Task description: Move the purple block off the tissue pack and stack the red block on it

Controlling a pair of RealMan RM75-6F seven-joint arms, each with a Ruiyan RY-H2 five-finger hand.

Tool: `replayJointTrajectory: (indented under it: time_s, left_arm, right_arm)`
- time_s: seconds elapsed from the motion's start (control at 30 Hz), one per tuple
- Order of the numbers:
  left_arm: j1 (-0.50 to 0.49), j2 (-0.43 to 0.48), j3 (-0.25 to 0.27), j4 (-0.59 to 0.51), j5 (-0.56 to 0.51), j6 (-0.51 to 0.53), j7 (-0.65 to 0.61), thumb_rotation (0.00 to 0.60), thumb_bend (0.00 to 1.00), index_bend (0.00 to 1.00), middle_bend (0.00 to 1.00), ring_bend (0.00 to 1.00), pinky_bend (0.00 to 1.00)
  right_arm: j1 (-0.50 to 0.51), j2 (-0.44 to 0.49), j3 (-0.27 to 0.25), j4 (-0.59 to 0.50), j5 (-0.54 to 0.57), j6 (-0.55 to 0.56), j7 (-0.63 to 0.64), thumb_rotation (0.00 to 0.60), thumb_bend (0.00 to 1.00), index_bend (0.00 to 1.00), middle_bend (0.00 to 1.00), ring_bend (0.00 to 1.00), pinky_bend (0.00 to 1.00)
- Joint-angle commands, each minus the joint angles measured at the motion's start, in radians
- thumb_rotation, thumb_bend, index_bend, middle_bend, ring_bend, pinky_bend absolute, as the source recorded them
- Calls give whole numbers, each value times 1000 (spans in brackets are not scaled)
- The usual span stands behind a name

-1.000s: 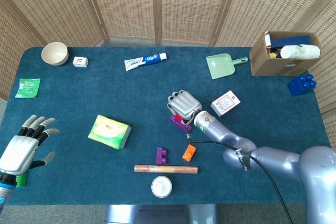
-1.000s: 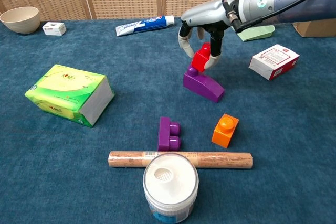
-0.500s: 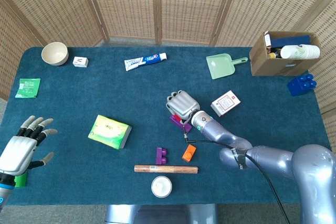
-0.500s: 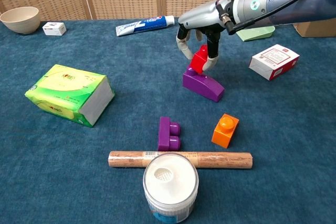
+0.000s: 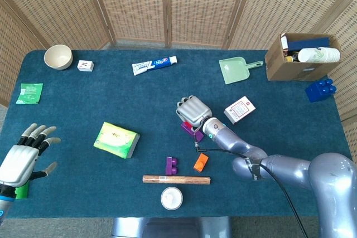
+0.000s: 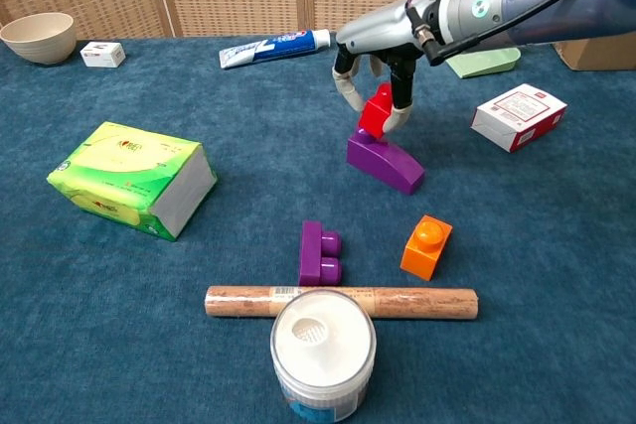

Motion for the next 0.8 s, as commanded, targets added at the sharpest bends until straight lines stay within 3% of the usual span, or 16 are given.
replayJointTrajectory:
  time_s: [0.03,0.8]
  left_arm:
    - [1,-1,1,3,0,-1,-2,600,329,280,150,106,0]
    - [7,-12,5,37,-4,-1,-35,600,329,280,149,106,0]
  right_arm:
    - [4,-4,0,1,7,1,-1,600,219,627,274,193,293]
    - [37,-27,-22,25,57,0,-28,600,219,628,273,193,293]
